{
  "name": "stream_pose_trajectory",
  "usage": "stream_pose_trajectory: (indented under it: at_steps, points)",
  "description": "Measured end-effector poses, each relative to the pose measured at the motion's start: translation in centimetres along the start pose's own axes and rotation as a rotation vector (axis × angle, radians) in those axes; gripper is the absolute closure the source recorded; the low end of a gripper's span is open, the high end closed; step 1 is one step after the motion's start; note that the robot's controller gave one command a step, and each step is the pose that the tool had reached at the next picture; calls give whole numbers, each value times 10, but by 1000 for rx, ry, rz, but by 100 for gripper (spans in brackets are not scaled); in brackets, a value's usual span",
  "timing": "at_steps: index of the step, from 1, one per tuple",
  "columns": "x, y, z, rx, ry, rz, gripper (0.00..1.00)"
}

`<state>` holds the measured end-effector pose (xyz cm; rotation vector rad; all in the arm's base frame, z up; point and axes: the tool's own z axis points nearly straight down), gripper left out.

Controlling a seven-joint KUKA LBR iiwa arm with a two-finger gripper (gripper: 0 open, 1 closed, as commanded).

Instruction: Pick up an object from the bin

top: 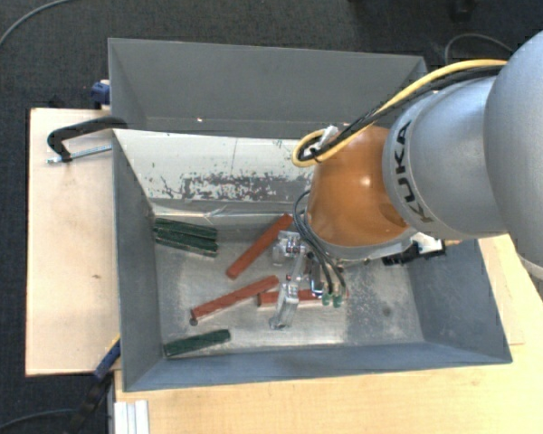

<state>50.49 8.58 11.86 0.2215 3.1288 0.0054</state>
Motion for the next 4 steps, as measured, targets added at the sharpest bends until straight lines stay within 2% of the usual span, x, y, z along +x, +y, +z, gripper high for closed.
stream_pose_trajectory:
  at_steps: [1,2,3,4]
  points:
    - [11,-15,49,3,5,92,0]
    - [10,-14,48,2,3,91,0]
    - [10,-14,48,2,2,91,100]
    - [7,-12,-70,-1,-6,89,100]
